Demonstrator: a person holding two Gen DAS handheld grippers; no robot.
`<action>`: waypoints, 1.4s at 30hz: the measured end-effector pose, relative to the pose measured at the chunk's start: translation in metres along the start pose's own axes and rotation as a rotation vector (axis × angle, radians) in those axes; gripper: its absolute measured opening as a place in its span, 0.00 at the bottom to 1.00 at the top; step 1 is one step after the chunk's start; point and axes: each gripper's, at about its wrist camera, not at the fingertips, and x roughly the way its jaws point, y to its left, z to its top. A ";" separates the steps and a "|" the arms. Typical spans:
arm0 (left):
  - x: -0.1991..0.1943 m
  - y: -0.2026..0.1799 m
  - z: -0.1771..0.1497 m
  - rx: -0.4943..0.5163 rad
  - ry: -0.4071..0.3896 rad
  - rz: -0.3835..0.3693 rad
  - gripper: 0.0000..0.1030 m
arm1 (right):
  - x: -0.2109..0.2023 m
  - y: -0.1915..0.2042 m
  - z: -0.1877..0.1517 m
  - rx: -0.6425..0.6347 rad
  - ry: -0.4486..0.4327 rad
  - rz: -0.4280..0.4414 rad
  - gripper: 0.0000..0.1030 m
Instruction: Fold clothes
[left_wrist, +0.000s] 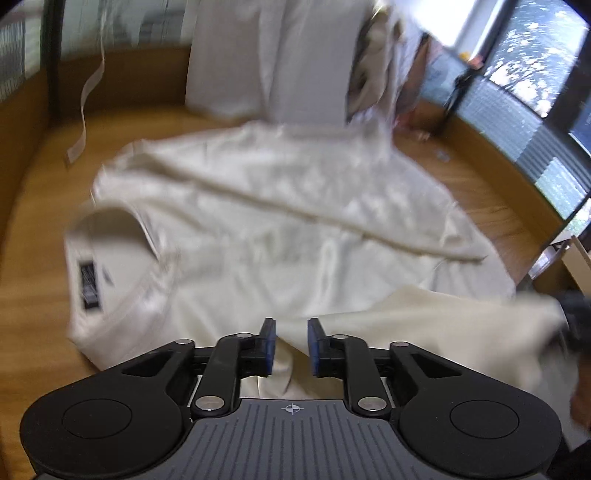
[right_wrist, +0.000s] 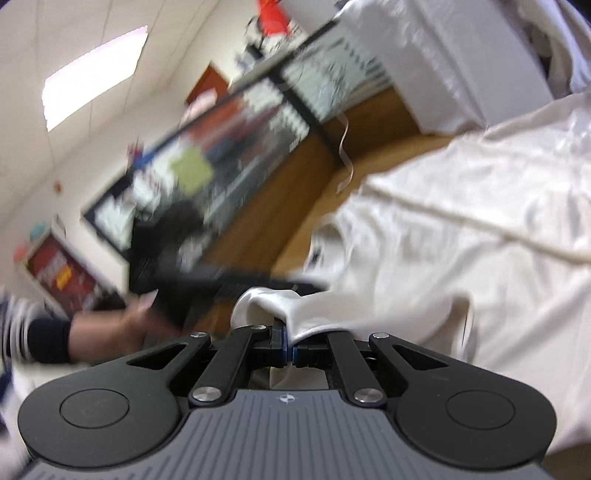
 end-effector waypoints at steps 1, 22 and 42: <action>-0.009 0.000 -0.001 -0.002 -0.019 0.020 0.22 | -0.001 -0.004 0.012 0.024 -0.023 -0.002 0.03; -0.048 -0.050 -0.062 -0.538 -0.069 0.557 0.25 | 0.079 -0.168 0.137 0.208 0.399 -0.276 0.44; -0.046 -0.089 -0.081 -0.647 -0.075 0.670 0.30 | 0.099 -0.023 0.094 -0.641 0.754 -0.010 0.44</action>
